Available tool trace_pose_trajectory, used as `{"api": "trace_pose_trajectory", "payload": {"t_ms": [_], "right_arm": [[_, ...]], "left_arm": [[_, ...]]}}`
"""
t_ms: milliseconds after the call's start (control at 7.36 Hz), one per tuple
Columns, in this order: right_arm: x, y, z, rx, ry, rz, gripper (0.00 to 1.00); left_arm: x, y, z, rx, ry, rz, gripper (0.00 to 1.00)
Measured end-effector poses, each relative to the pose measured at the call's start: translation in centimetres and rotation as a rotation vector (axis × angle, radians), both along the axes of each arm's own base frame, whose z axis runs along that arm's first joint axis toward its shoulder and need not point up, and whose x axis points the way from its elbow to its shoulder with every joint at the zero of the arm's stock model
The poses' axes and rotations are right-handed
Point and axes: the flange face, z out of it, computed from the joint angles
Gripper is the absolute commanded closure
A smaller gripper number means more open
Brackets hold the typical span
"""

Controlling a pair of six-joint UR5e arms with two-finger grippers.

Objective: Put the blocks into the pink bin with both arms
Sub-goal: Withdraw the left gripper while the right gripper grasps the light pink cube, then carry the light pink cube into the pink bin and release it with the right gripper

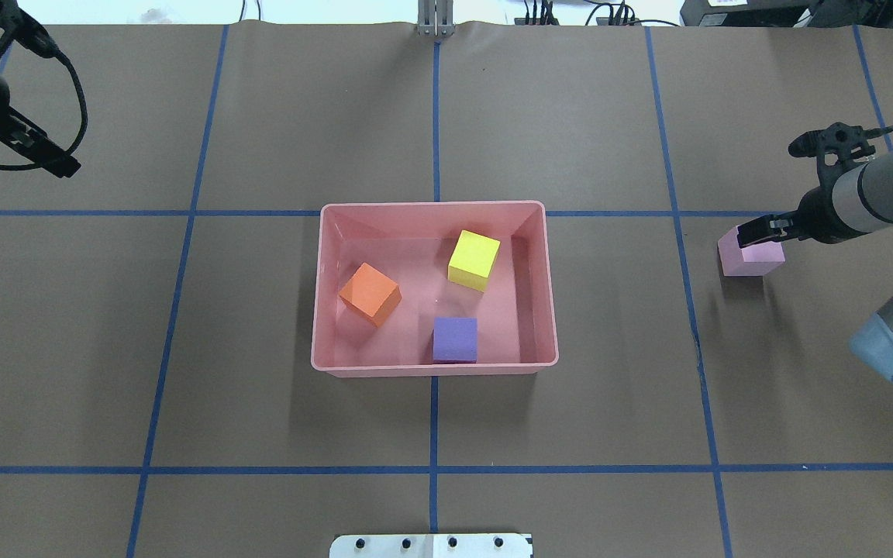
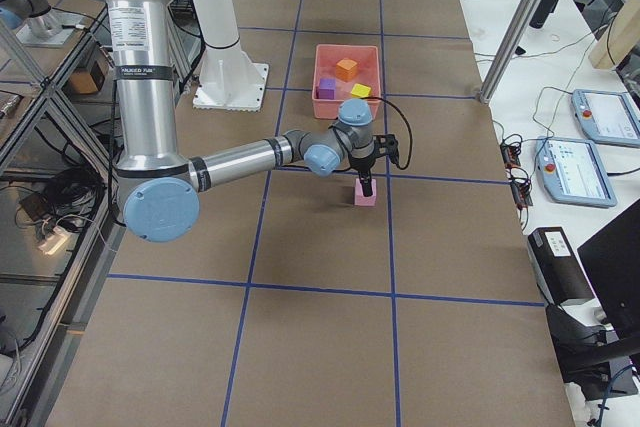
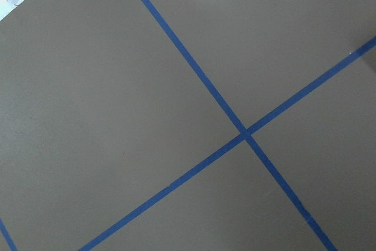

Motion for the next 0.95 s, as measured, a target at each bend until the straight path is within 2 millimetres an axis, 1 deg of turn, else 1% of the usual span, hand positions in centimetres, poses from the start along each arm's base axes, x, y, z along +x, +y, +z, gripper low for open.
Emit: {"api": "trace_pose_trajectory", "payload": {"t_ms": [272, 543, 679, 815, 951], "right_arm": [[-0.8, -0.4, 2.0, 0.003, -0.004, -0.002, 0.0], [-2.0, -0.8, 2.0, 0.009, -0.009, -0.001, 0.01], [-2.6, -0.7, 2.0, 0.014, -0.005, -0.001, 0.18], [-2.9, -0.5, 2.0, 0.021, 0.004, 0.001, 0.67], [-3.2, -0.5, 2.0, 0.027, 0.011, 0.003, 1.0]], "left_arm": [[0.0, 0.0, 0.0, 0.0, 0.0, 0.0, 0.0], [0.1, 0.0, 0.0, 0.0, 0.001, 0.001, 0.0], [0.2, 0.0, 0.0, -0.001, 0.001, 0.0, 0.0], [0.2, 0.1, 0.0, -0.002, 0.002, 0.0, 0.0], [0.3, 0.1, -0.1, -0.003, 0.002, -0.001, 0.0]]}}
